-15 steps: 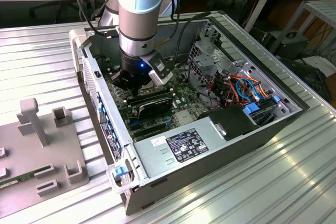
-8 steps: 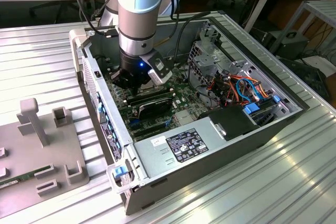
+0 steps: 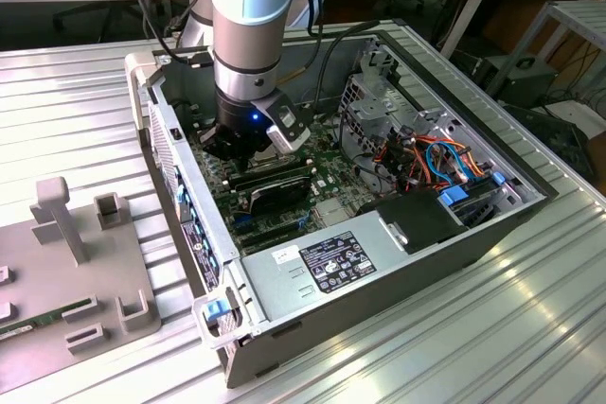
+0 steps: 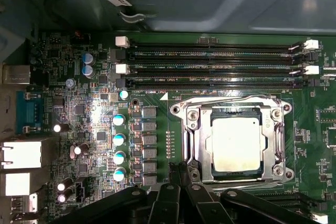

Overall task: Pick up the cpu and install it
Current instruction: 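Install the second cpu locking lever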

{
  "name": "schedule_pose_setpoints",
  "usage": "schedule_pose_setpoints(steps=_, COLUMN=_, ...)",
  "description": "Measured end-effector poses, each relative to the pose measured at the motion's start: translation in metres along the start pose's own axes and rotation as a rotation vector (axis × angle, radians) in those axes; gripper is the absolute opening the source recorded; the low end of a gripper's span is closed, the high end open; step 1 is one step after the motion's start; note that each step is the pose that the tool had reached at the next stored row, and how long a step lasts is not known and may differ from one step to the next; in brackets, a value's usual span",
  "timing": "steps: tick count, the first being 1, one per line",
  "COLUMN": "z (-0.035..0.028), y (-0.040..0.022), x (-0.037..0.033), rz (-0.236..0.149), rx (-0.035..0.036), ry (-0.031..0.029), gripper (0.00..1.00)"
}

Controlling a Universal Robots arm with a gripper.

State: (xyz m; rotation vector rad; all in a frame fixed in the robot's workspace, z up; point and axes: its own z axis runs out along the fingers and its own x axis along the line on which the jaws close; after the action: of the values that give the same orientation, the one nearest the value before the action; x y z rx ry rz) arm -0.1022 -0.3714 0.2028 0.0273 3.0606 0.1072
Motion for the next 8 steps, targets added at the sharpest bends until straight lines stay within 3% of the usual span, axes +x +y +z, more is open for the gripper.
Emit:
schedule_pose_setpoints(steps=5, z=-0.0006, y=0.0, x=0.0, rz=0.0, rx=-0.0006, ry=0.0, gripper=0.11)
schedule_pose_setpoints(steps=8, z=-0.0063, y=0.0006, x=-0.0006, rz=0.0, rx=-0.001, ry=-0.0001, gripper=0.11)
